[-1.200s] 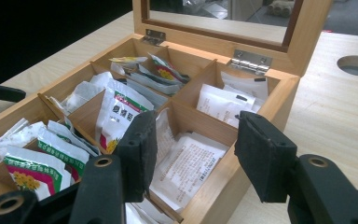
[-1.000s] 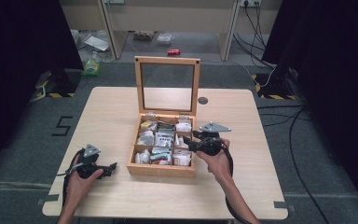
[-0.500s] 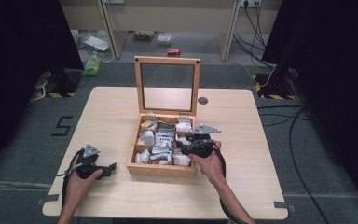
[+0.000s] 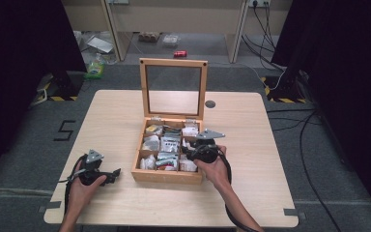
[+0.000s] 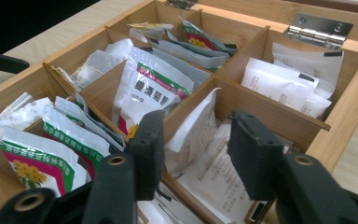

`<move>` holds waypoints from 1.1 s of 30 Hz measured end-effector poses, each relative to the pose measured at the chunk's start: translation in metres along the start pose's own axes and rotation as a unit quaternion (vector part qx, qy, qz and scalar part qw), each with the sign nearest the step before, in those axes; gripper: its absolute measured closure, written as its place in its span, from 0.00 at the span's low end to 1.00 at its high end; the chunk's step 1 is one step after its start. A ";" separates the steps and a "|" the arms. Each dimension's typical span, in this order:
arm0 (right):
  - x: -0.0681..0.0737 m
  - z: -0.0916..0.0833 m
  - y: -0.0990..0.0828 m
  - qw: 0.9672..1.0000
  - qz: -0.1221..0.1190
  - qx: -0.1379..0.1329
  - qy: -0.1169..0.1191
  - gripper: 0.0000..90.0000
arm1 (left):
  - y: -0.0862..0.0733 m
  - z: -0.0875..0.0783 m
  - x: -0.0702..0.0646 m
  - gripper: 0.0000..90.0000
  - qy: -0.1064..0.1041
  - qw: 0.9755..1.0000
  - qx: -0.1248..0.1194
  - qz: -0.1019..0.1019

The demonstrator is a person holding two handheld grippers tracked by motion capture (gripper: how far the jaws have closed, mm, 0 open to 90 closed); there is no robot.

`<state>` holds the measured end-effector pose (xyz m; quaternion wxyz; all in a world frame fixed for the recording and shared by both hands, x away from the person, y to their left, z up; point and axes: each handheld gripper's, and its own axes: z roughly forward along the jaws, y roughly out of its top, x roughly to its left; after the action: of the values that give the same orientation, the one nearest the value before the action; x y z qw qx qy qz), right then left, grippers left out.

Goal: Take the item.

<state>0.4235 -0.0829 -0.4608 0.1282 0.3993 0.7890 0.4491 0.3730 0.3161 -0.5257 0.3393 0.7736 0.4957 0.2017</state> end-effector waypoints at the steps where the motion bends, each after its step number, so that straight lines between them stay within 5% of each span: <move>1: -0.001 0.000 0.000 1.000 0.001 0.001 -0.001 0.66 | 0.000 0.000 0.000 0.00 0.000 1.000 0.000 0.000; 17: -0.007 -0.001 -0.005 1.000 0.000 -0.012 0.012 0.95 | 0.000 0.000 0.000 0.00 0.000 1.000 0.000 0.000; 33: -0.016 -0.025 0.006 0.998 0.004 -0.062 0.013 0.98 | 0.000 0.000 0.000 0.00 0.001 1.000 0.000 0.000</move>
<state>0.4227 -0.1083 -0.4443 0.1406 0.3879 0.7597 0.5027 0.3725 0.3166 -0.5257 0.3394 0.7732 0.4961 0.2022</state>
